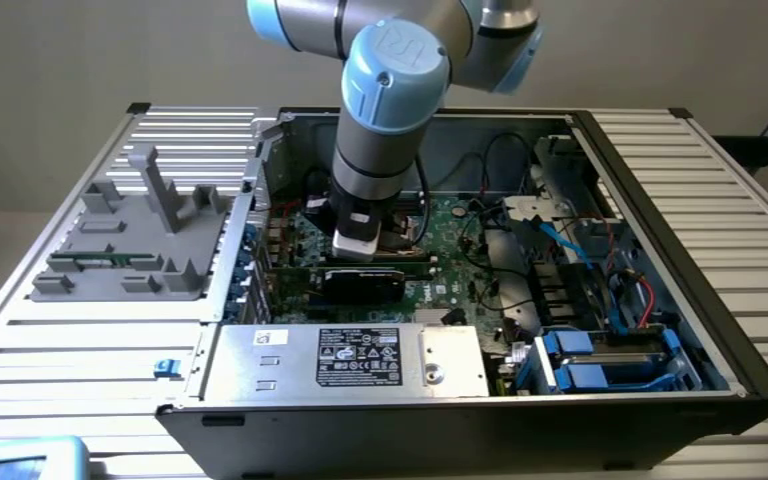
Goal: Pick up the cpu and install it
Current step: 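Install the second cpu locking lever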
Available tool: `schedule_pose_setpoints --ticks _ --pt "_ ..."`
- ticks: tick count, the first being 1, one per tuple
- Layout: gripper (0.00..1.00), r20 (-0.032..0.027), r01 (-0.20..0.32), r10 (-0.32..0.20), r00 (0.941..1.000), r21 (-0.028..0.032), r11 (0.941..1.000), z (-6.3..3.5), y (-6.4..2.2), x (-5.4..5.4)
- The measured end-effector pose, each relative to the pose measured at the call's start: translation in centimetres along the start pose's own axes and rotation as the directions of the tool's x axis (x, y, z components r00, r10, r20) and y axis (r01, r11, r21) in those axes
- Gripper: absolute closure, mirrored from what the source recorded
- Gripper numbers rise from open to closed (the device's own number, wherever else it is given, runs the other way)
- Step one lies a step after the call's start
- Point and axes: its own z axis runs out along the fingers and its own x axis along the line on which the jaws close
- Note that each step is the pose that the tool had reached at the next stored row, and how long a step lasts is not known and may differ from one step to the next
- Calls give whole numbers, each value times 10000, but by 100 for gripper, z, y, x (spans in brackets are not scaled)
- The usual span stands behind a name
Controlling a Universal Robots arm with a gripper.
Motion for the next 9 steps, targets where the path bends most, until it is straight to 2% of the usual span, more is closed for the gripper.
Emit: schedule_pose_setpoints --ticks 9 --pt "89 -12 5 -5 10000 11 10000 -3 11 1"
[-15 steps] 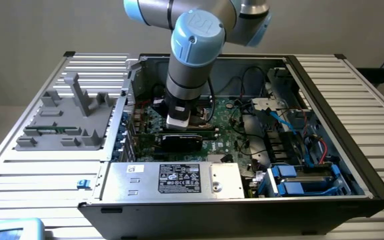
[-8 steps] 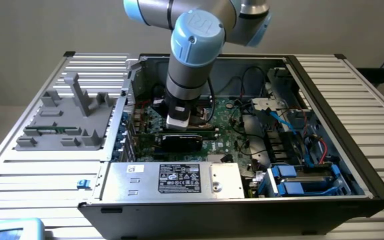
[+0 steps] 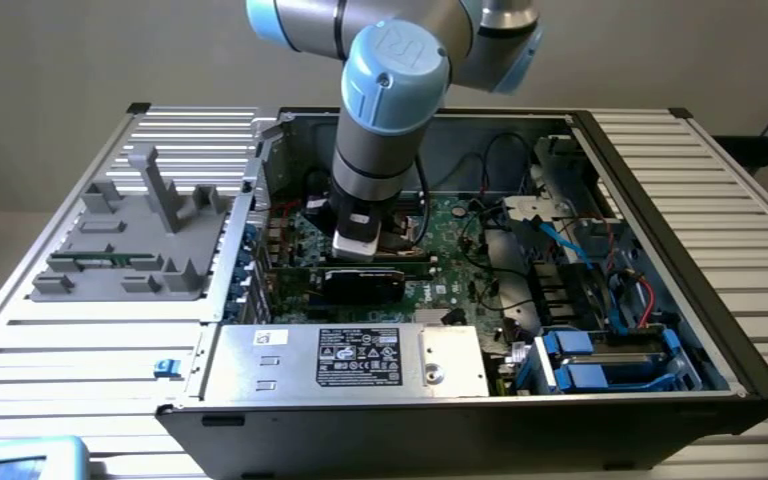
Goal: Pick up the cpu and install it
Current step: 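Install the second cpu locking lever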
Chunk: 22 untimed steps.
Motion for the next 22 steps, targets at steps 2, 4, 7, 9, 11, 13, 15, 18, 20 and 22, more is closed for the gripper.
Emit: schedule_pose_setpoints --ticks 2,4,7,9,11,13,15,18,20,22 --pt "89 -1 1 -1 10000 3 10000 -1 5 1" --pt "89 0 2 -2 10000 5 10000 -4 13 2" --pt "89 -2 4 -4 10000 18 10000 -36 10 -3" --pt "89 2 3 -3 10000 15 10000 -115 -10 -18" --pt "89 2 5 -5 10000 14 10000 -204 -34 -36" --pt "89 4 10 -10 10000 12 10000 -290 -58 -50" --pt "89 5 14 -14 10000 11 10000 -376 -84 -58" --pt "89 5 15 -15 10000 11 10000 -510 -126 -58" --pt "89 5 15 -15 10000 10 10000 -593 -152 -60" --pt "89 1 19 -19 10000 10 10000 -655 -171 -61"
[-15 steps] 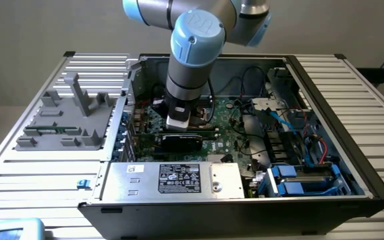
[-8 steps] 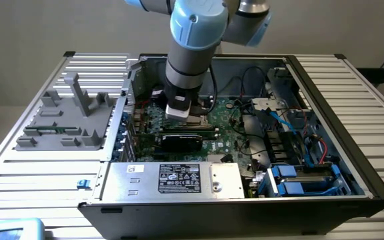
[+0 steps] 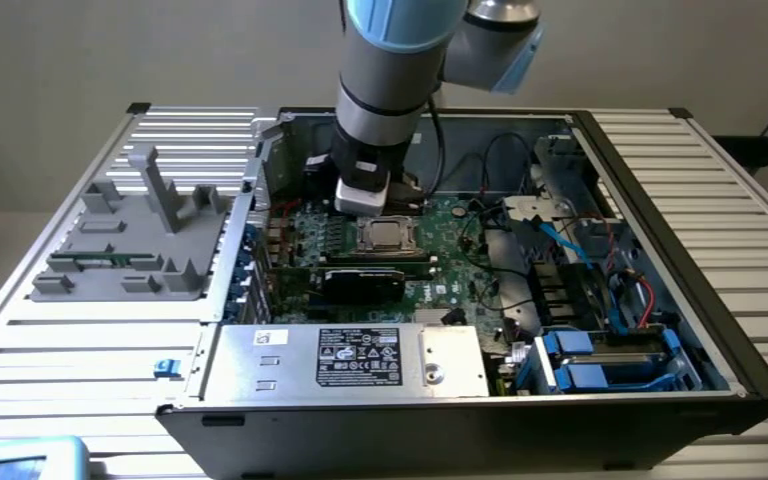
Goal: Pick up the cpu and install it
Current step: 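Install the second cpu locking lever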
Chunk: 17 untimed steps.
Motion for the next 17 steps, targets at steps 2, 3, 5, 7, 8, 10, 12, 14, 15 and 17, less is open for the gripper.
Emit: schedule_pose_setpoints --ticks 2,3,5,7,8,10,12,14,15,17 --pt "89 -14 6 -6 10000 3 10000 -43 -14 0" --pt "89 -19 8 -8 10000 -1 10000 -61 -22 0" --pt "89 -33 1 -1 10000 -54 10000 -82 -40 4" --pt "89 -66 -25 23 10000 -232 9997 -93 -61 6" --pt "89 -93 -43 39 9999 -366 9993 -94 -73 4" --pt "89 -175 -71 61 9998 -606 9981 -85 -109 0" --pt "89 -299 -85 61 9995 -804 9967 -74 -154 -7" --pt "89 -434 -91 49 9990 -970 9952 -60 -201 -13" --pt "89 -509 -94 41 9987 -1057 9944 -53 -224 -17" --pt "89 -677 -101 17 9977 -1228 9924 -40 -270 -24"
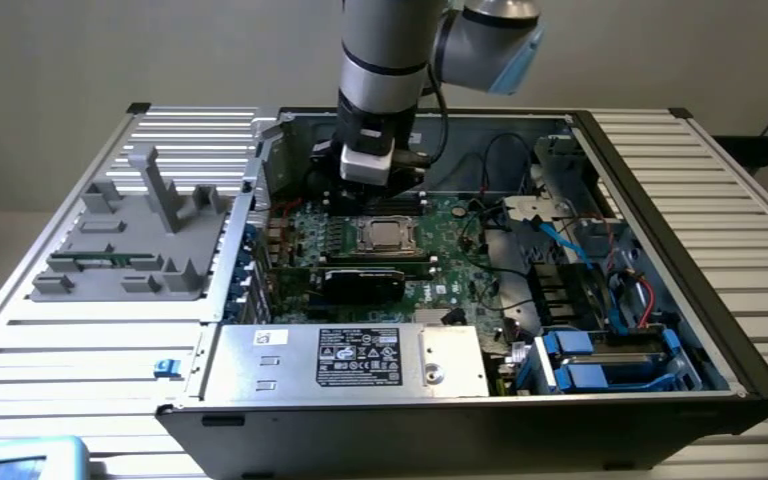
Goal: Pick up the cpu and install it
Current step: 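Install the second cpu locking lever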
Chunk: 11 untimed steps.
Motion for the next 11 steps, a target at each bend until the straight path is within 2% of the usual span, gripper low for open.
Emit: schedule_pose_setpoints --ticks 8,11 --pt "89 -916 23 -87 9958 -691 9976 30 -177 -28" --pt "89 -1226 18 -131 9924 -918 9958 40 -244 -39"
